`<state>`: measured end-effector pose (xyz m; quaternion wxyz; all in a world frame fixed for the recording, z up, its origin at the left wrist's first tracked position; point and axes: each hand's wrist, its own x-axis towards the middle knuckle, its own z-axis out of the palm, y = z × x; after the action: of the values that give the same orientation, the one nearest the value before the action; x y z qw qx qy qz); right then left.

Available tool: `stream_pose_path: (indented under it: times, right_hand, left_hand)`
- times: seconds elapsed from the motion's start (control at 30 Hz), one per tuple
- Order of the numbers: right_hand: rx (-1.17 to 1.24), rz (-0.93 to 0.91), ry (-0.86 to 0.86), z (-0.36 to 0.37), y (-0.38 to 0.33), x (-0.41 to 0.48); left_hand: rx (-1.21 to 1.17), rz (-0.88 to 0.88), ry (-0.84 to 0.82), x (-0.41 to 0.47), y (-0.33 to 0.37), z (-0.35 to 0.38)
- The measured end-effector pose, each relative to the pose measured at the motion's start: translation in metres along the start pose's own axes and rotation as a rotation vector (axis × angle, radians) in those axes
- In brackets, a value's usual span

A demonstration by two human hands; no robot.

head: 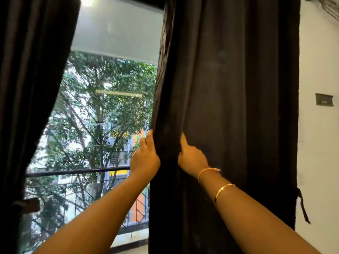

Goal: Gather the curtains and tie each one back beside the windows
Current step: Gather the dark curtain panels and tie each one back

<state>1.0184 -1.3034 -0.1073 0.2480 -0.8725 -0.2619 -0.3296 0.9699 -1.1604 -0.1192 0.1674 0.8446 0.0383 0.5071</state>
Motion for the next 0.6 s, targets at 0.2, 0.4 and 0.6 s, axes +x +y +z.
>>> stream_pose_path:
  times: [0.2, 0.4, 0.6]
  right_hand:
    - [0.033, -0.178, -0.126, 0.023, -0.091, 0.026]
    - [0.085, -0.472, -0.154, 0.029, -0.199, 0.04]
    - [0.129, -0.635, -0.145, 0.047, -0.238, 0.025]
  left_hand:
    - [0.183, 0.035, 0.152, 0.002, -0.069, -0.048]
    - [0.229, -0.018, 0.28, 0.012, -0.128, -0.115]
    - [0.129, -0.172, 0.292, -0.001, -0.155, -0.124]
